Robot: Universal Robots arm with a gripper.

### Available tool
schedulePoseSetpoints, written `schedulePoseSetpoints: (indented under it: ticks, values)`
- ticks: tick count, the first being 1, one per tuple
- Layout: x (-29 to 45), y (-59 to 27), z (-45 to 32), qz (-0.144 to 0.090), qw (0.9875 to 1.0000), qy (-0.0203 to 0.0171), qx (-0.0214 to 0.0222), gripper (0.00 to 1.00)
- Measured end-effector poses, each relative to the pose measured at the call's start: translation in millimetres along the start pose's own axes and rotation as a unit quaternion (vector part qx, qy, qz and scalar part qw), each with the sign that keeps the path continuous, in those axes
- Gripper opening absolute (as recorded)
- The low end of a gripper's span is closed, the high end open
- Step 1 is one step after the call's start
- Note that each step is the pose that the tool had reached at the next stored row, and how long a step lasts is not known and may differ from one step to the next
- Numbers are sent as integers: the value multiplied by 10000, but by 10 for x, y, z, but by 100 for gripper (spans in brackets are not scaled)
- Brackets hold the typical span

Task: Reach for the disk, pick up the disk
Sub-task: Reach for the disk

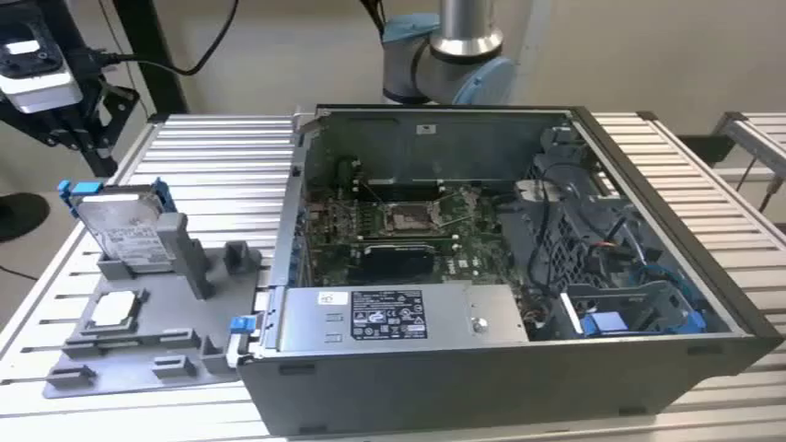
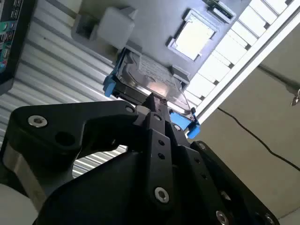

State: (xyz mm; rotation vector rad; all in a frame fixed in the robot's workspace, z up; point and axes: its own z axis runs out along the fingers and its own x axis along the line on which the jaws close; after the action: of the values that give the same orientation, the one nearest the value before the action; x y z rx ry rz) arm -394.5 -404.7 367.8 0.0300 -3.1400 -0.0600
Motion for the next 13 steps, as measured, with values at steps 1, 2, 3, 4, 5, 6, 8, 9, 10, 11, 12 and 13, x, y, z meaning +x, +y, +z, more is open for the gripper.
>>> schedulePoseSetpoints:
  ticks: [1,2,3,4,5,6,8,9,10,11,12,13]
  values:
    - [0,0,0,0,10000,0,0,0]
    - [0,0,0,0,10000,0,0,0]
    - [0,0,0,0,10000,0,0,0]
    - [0,0,0,0,10000,0,0,0]
    - [0,0,0,0,10000,0,0,0]
    - [0,0,0,0,10000,0,0,0]
    - [0,0,0,0,10000,0,0,0]
    - [0,0,0,0,10000,0,0,0]
    - [0,0,0,0,10000,0,0,0]
    - [0,0,0,0,10000,0,0,0]
    - [1,3,0,0,10000,0,0,0]
    - [3,8,0,1,10000,0,0,0]
